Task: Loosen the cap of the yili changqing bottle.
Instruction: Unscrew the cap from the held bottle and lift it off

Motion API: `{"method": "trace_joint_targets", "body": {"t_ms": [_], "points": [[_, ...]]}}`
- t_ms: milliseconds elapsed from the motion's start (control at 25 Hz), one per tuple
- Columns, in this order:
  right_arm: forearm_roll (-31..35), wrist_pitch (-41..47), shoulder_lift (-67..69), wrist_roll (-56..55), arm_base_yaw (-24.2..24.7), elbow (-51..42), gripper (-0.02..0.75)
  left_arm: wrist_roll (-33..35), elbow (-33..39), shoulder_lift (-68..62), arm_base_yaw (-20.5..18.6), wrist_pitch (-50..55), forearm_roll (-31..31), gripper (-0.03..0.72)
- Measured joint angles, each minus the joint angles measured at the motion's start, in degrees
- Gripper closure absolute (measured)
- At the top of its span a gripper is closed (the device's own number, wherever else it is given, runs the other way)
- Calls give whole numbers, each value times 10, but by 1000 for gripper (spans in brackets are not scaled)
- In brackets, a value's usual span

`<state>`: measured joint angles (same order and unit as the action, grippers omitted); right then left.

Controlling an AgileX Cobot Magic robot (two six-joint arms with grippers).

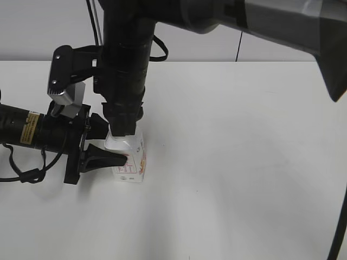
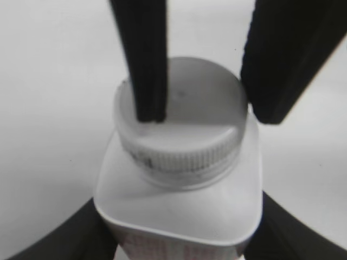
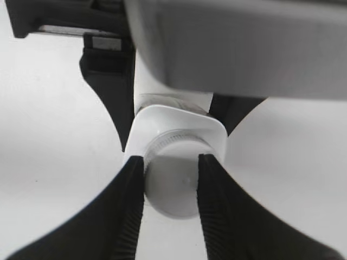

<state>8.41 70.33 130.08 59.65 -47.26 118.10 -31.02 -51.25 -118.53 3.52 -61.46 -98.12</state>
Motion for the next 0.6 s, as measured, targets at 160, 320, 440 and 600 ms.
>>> {"method": "trace_joint_targets", "body": {"t_ms": [160,320,440,600], "points": [[1,1,0,1,0,1,477,0,0,0,0,1,0,291],[13,2,-5,-7,0,1,479,0,0,0,0,0,0,295],[23,1,-16,-32,0,1,456,1,0,0,0,-1,-1,295],[32,1,-35,-138,0,1,334,2,0,0,0,-1,-1,295]]}}
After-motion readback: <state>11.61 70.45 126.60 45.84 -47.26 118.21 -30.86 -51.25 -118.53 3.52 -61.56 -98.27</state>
